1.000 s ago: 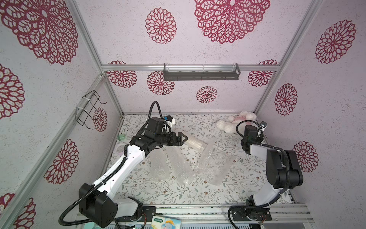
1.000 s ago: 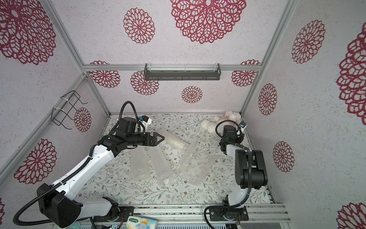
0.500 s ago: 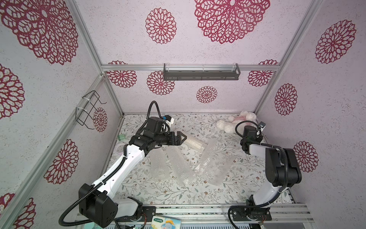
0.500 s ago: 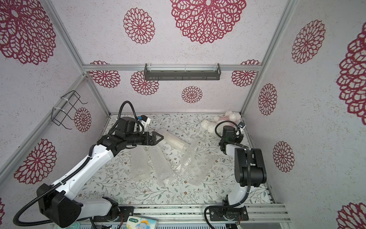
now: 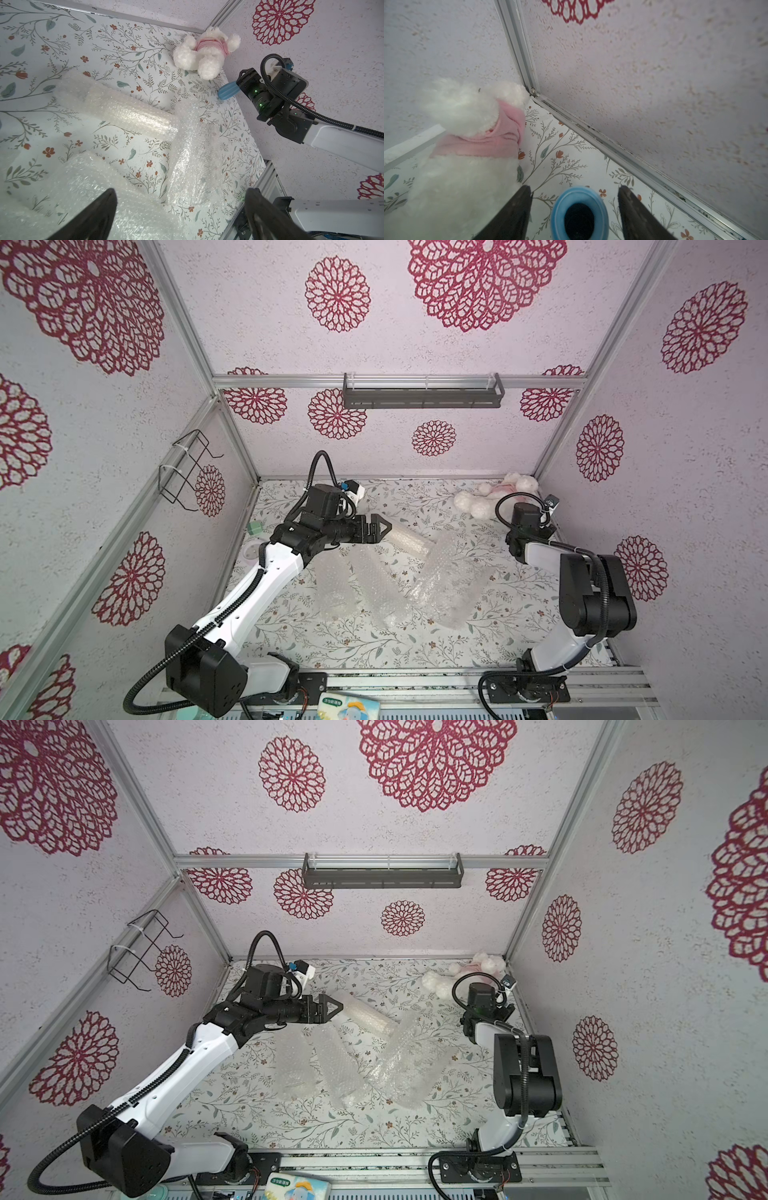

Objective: Unwrap the vase from the bubble wrap
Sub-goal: Place the vase at the center of the board.

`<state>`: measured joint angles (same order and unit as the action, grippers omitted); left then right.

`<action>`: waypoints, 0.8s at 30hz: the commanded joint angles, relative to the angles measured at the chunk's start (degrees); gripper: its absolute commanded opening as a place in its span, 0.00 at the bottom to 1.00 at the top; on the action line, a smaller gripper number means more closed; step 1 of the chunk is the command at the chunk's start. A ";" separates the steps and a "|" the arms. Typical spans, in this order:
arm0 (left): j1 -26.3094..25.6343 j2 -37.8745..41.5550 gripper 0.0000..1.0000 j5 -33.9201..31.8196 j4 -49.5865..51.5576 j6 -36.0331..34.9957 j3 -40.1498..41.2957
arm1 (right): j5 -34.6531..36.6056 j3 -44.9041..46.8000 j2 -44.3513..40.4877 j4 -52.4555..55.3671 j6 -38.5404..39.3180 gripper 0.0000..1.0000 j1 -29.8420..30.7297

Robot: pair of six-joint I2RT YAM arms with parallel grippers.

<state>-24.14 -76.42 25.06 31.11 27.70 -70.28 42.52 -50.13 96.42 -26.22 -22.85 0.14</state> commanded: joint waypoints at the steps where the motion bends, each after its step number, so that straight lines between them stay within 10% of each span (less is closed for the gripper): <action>1: 0.45 0.30 0.98 0.83 -1.45 0.15 1.02 | -0.33 -2.33 -3.75 2.15 -1.10 0.73 -0.15; 14: 0.53 0.38 0.98 1.06 -1.58 0.42 1.02 | 0.36 -2.96 -12.78 15.13 -4.16 0.87 1.26; 24: 0.60 -0.04 0.98 1.20 -1.57 0.73 0.94 | -1.24 2.05 -28.01 31.91 -13.41 0.82 15.82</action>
<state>-24.08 -76.42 25.28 30.76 28.16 -69.38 42.35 -49.50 72.12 -2.20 -30.72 12.23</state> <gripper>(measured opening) 0.984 0.821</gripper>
